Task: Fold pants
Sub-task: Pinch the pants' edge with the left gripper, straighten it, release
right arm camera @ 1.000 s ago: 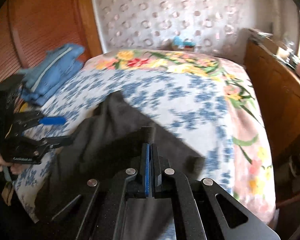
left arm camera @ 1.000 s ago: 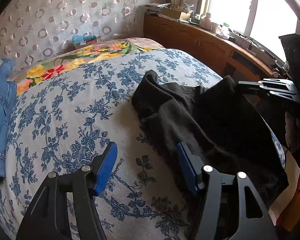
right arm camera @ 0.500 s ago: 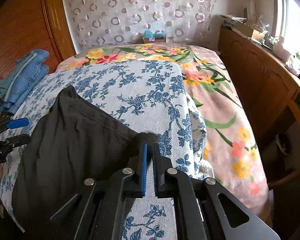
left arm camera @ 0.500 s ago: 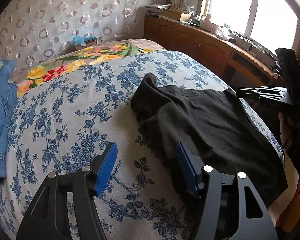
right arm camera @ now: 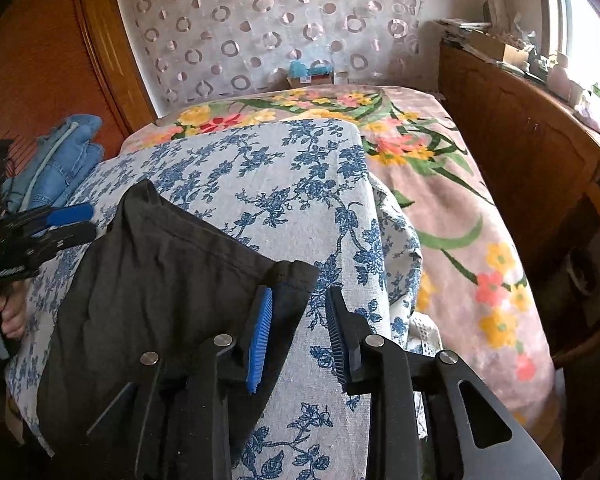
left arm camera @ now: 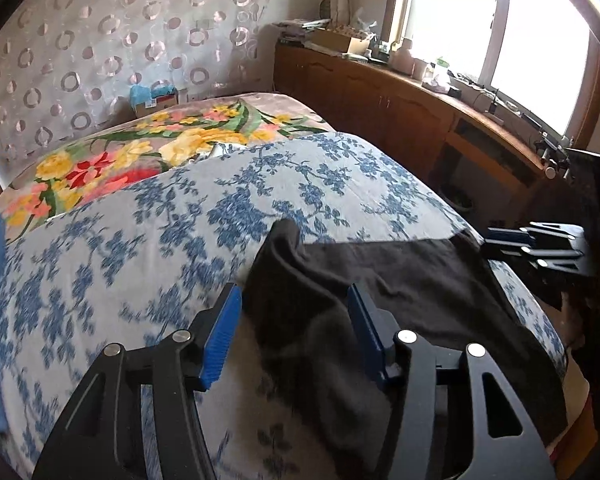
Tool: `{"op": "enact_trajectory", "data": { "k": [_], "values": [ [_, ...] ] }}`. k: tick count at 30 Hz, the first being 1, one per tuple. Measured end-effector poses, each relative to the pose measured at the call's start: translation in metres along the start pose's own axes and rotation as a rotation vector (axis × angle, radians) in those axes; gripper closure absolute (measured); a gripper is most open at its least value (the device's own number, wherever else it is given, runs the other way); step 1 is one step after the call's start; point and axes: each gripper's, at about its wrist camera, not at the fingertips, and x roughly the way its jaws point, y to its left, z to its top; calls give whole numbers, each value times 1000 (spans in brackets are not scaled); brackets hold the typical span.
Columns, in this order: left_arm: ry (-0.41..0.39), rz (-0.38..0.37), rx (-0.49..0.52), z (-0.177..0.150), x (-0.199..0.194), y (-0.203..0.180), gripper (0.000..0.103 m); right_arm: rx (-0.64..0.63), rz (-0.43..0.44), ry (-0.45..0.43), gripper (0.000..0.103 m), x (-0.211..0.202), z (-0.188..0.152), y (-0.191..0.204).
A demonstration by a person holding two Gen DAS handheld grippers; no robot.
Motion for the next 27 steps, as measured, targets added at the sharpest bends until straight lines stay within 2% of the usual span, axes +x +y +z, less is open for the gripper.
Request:
{"op": "enact_trajectory", "data": {
  "k": [3,6,7,8,9,11,12,16,17,20,23,25,27],
  "values": [
    [34,32,1,5,21,0,46,1,9,12,74,4,1,0],
    [41,17,-13,7,29,3,47,-4,9,26,74,8,1,1],
    [36,20,-10,7,29,3,51,-5,12,30,74,9,1,1],
    [32,22,-4,7,29,2,62,-8,14,35,74,10,1,1],
    [30,25,6,7,29,1,68,-9,13,39,74,11,1,1],
    [31,29,13,6,28,2,91,-11,18,43,74,13,2,1],
    [29,22,12,6,26,3,94,-10,22,46,74,14,2,1],
    [-18,13,-17,10,9,12,96,-2,29,47,77,14,5,-1],
    [-38,7,-27,11,3,14,96,-1,24,36,91,12,5,-1],
    [-58,12,-25,11,-4,18,96,-9,32,-13,99,3,6,3],
    [-33,26,-40,9,3,25,96,-5,17,-51,99,-2,9,7],
    [-18,39,-41,8,7,24,95,-5,8,-40,99,2,9,9],
    [-11,54,-32,6,5,22,89,-2,-15,-13,98,7,9,9]
  ]
}}
